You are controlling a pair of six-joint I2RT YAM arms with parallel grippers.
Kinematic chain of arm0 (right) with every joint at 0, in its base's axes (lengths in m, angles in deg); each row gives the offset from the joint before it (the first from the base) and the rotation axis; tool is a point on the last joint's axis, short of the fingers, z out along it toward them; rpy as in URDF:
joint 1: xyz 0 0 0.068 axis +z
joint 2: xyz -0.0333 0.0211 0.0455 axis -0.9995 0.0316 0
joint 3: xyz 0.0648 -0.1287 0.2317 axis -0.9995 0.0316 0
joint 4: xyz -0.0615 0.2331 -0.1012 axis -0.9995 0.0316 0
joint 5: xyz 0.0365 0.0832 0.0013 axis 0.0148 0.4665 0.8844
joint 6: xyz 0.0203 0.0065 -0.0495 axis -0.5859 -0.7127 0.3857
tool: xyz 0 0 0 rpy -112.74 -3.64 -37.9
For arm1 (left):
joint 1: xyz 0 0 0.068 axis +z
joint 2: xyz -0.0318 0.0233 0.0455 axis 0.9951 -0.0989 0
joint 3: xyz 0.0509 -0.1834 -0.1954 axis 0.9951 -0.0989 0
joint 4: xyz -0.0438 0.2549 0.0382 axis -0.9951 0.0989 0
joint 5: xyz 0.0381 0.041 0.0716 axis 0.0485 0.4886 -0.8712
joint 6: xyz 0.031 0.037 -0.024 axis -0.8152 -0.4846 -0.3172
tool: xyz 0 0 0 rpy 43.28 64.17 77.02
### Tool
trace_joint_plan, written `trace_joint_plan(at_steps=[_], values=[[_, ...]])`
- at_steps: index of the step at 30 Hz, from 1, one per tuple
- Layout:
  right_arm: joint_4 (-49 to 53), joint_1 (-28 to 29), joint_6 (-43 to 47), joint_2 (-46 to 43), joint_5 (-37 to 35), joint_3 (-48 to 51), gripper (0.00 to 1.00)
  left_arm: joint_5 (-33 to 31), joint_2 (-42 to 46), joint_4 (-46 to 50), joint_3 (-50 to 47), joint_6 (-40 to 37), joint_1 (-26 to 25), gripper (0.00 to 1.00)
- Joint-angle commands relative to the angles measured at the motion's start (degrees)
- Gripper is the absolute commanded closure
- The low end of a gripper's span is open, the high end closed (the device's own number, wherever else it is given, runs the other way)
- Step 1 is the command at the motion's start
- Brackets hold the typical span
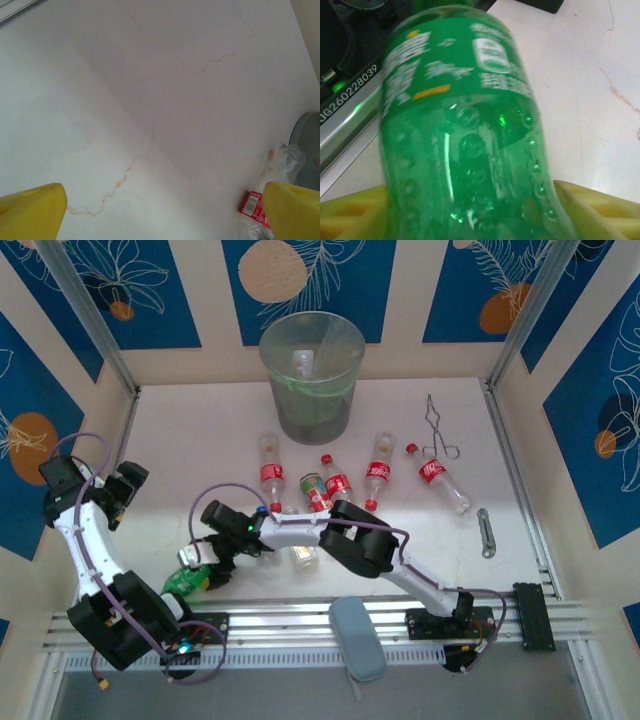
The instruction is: Put the plastic bottles in the bin
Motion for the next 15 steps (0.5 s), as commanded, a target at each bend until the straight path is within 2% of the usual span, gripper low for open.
trace_joint_plan(at_steps=[1,8,15], values=[[-0.6,-1.2,-0.4,-3.3,-0.7,1.8,0.34,1.9,1.0,-0.5,0.1,-0.3,0.4,0.00],[-2.5,-3.0,-3.8,-7.7,-1.6,4.7,0.37,2.4,2.5,1.7,2.2,-1.7,0.4,0.00],[1.7,-5.5,-5.1,-12.8,-8.5,3.5,0.40,7.3,5.9,4.4,10.4,0.4,0.2,0.00]])
